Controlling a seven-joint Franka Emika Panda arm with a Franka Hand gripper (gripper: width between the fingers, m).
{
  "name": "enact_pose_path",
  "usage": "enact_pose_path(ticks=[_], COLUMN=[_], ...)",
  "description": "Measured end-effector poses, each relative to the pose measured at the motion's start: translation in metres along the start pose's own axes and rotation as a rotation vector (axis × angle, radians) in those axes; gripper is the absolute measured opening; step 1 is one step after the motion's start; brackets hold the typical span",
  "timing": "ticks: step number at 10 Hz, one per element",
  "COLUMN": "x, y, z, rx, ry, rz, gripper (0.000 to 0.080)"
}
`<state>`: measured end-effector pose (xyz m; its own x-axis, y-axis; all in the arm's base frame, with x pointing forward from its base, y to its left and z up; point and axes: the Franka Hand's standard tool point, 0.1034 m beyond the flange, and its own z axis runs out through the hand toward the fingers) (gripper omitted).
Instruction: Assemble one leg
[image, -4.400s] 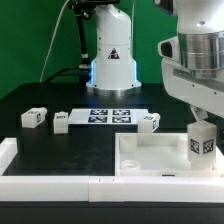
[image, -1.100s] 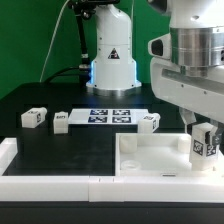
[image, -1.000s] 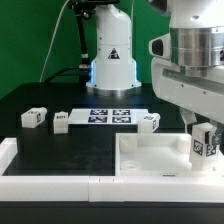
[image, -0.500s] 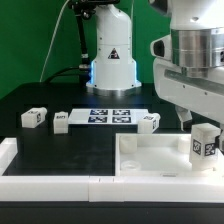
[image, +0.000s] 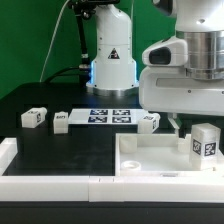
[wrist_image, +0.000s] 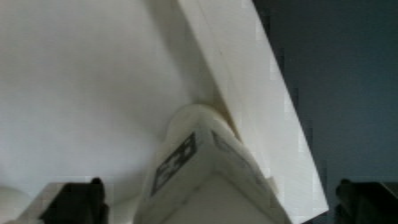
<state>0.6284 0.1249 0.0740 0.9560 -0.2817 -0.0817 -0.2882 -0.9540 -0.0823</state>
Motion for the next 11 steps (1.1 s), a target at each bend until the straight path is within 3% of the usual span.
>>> enact_pose_path(ticks=[2, 5, 6, 7, 8, 9, 11], x=[-0.0005, 0.0022, 0.0025, 0.0024, 0.0024, 0.0030, 0.0031], y=[-0.0018, -0.0012, -0.0002, -0.0002, -0.0001, 0.0009, 0.0013], z=[0.0000, -0.0012, -0.0008, -0.0007, -0.0006, -0.0007, -0.0005], rx=[-0.014, -0.058, -0.058, -0.057, -0.057, -0.058, -0.056], ry=[0.007, 0.019, 0.017, 0.017, 0.017, 0.017, 0.018], rz=[-0.238, -0.659, -0.679, -0.674, -0.674, -0.673, -0.620], gripper=[0.0649, 0.0649, 0.0553, 0.0553, 0.0369, 0.0290, 0.0290])
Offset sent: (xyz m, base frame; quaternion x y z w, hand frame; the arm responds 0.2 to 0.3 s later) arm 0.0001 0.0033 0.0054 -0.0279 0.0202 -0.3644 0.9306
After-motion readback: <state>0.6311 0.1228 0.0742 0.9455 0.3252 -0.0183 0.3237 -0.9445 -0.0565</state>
